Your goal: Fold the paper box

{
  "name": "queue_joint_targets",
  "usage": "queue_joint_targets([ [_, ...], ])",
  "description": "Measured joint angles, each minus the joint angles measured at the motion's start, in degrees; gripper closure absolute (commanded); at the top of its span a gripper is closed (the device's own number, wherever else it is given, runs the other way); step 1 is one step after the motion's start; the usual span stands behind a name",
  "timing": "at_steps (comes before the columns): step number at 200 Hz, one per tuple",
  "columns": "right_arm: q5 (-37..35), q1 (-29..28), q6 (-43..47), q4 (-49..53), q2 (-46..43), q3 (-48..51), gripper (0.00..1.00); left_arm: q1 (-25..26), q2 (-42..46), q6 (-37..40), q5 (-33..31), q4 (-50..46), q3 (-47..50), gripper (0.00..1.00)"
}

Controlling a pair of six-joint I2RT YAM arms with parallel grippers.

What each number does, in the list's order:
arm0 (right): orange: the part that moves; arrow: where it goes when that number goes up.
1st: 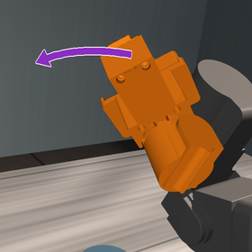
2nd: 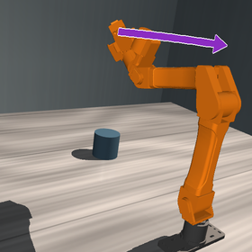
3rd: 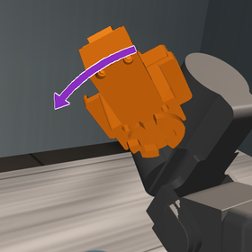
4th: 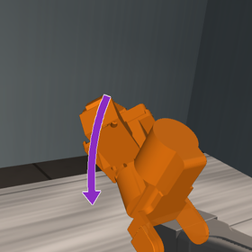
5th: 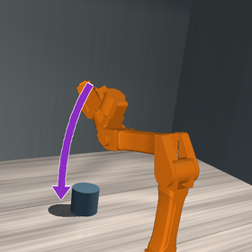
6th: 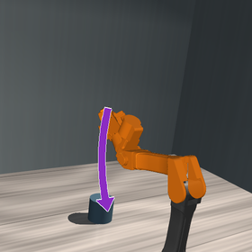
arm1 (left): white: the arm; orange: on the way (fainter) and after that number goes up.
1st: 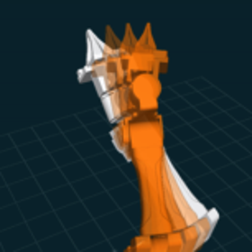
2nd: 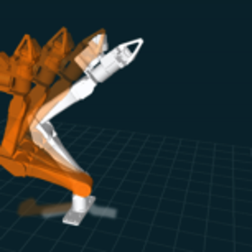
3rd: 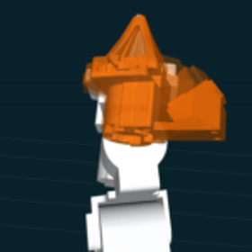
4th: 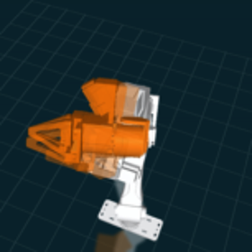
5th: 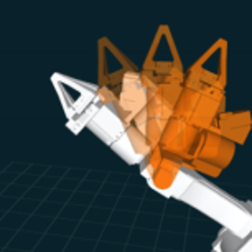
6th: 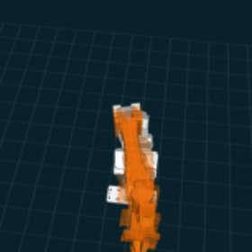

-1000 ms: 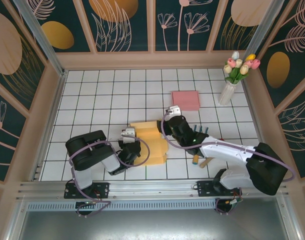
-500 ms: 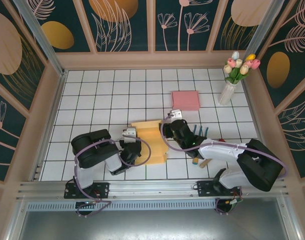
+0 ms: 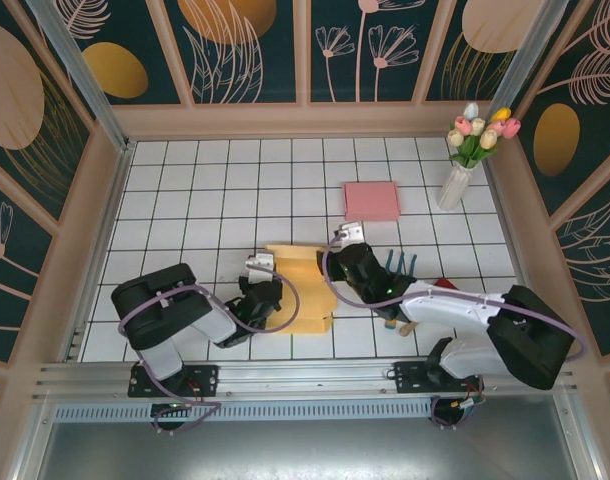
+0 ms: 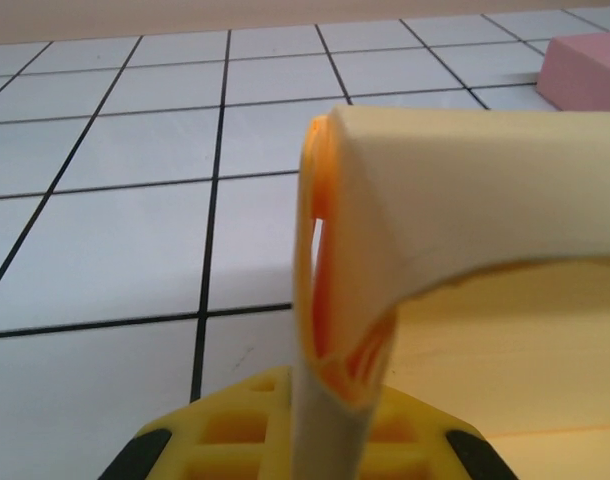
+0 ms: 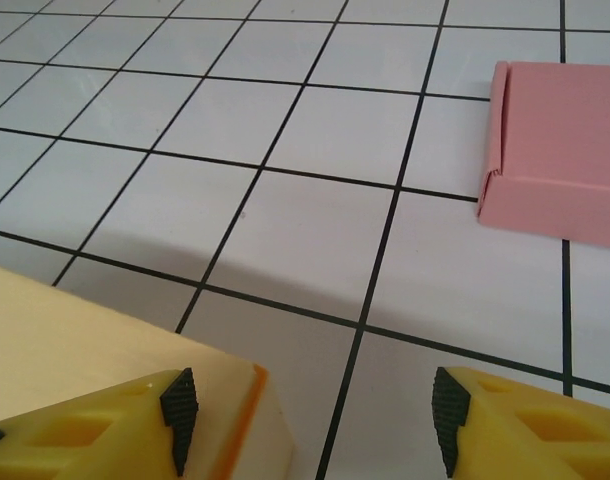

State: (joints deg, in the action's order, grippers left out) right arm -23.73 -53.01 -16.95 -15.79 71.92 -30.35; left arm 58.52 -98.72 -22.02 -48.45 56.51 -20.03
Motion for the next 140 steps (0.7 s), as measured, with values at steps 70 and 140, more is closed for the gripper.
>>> queue_joint_targets([
  [70, -1.4, -0.3, 0.0, 13.5, -25.6, -3.0, 0.32, 0.0, 8.4, 3.7, 3.4, -32.7, -20.3, 1.0],
  [140, -6.7, 0.8, 3.5, 12.1, -52.7, 7.1, 0.25, 0.0, 8.8, 32.5, 12.2, -58.9, -40.3, 1.0],
])
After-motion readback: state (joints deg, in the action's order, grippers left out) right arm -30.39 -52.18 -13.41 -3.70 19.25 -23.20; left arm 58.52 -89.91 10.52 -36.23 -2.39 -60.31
